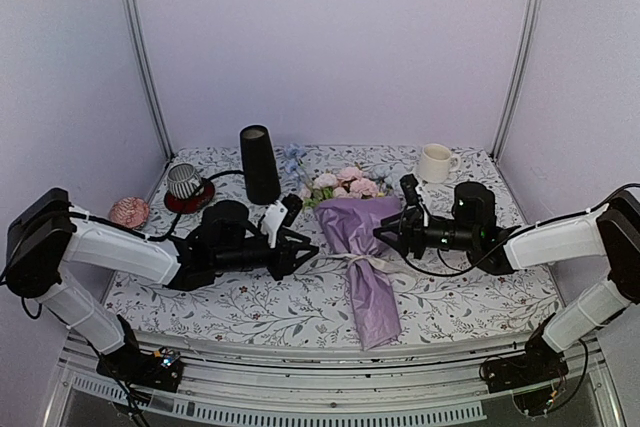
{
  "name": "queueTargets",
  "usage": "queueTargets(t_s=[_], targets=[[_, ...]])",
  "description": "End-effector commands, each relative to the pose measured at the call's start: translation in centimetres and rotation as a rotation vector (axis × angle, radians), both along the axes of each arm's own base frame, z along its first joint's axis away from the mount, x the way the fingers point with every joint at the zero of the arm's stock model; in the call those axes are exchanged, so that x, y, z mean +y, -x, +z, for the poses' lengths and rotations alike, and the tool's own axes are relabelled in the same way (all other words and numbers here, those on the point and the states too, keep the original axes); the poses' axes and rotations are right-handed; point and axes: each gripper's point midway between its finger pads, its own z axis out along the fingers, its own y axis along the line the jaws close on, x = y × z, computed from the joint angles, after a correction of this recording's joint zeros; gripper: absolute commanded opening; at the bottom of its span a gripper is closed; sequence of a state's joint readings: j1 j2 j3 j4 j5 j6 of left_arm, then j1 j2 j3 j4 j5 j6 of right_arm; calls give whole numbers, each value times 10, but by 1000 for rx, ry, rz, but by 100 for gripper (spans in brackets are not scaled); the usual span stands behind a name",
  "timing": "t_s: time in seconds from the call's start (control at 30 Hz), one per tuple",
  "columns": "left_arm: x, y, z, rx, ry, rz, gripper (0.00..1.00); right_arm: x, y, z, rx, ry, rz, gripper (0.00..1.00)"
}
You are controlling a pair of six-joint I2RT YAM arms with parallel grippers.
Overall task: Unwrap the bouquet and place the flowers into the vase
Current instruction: Adjust the folded bouquet at the center of the board.
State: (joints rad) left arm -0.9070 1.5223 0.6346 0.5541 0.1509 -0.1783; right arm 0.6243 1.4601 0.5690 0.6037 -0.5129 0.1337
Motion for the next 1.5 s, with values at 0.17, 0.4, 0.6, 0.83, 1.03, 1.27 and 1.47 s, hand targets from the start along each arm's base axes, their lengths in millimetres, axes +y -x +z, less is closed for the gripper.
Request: queueTargets(t_s=[0.17,0.4,0.6,0.83,1.03,1.27,1.47], targets=[[10,1,35,-114,114,39,33,22,8,-9,19,-28,90,36],[-2,-4,20,-55,85,26,33,18,-5,-22,30,30,18,36],[-14,-14,1,4,23,35,32,5,-37,-55,88,182,-149,35],[-20,-23,-17,47,-41,53,30,18,-41,-82,177,211,-110,33],[-13,-32,-24,77,-67,113,30,36,-60,-95,213,205,-109,33],[-14,-29,-23,64,-73,74,30,46,-80,-65,177,184,-129,33],[-21,-22,-23,75,-60,22,25,32,-45,-32,83,159,-54,33]])
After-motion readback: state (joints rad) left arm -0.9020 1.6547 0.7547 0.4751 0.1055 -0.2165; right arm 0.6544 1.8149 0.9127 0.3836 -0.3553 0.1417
